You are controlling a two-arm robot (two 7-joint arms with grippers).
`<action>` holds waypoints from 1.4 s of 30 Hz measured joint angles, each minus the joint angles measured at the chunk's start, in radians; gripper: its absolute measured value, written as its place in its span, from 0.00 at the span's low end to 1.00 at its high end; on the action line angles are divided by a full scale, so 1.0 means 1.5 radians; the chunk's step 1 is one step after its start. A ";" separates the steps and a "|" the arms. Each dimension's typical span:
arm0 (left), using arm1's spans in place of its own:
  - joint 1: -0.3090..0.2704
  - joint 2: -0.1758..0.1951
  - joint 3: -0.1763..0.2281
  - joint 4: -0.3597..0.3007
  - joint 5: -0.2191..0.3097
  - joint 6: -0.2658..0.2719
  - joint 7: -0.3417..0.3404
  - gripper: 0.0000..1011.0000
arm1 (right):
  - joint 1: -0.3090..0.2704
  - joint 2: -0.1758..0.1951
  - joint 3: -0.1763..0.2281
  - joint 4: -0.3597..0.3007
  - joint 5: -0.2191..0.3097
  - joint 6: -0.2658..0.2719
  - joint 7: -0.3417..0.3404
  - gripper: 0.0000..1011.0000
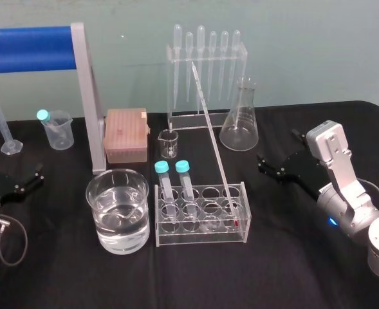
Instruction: Hold the thermometer with one hand and immerse one end into the beaker, then reinsert it into the test tube rack.
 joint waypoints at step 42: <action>0.000 0.000 0.000 0.000 0.000 0.000 0.000 1.00 | 0.004 -0.117 0.080 -0.154 0.163 0.037 0.148 0.99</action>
